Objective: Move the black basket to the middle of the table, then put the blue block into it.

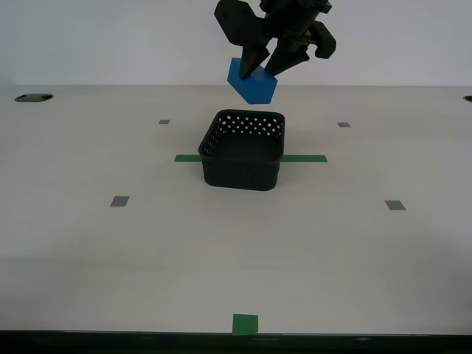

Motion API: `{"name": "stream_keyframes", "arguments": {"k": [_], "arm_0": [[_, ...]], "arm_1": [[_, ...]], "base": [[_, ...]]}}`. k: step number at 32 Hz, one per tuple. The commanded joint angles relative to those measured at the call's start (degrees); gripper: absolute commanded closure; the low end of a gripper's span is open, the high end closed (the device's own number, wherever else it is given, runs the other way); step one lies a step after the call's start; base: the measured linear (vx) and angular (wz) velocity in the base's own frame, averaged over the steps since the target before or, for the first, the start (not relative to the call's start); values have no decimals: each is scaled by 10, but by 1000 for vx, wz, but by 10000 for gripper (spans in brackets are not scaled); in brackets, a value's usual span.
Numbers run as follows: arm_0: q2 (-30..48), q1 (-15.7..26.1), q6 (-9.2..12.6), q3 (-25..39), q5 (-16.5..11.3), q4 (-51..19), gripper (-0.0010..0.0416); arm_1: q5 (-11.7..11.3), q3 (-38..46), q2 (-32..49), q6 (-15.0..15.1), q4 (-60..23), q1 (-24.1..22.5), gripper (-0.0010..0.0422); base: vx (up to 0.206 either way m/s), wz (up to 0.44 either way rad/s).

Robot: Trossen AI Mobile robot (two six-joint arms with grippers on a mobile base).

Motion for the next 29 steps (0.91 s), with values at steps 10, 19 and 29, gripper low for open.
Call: {"name": "stream_keyframes", "arguments": {"k": [10, 19, 29], "arm_0": [[0, 11, -1, 0, 1, 82, 321], [0, 11, -1, 0, 2, 83, 73], [0, 6, -1, 0, 136, 87, 15]], "arm_1": [[0, 0, -1, 1, 1, 0, 332], [0, 0, -1, 1, 1, 0, 332], [0, 0, -1, 1, 2, 0, 332]], "base": [[0, 0], [0, 0], [0, 0]]}}
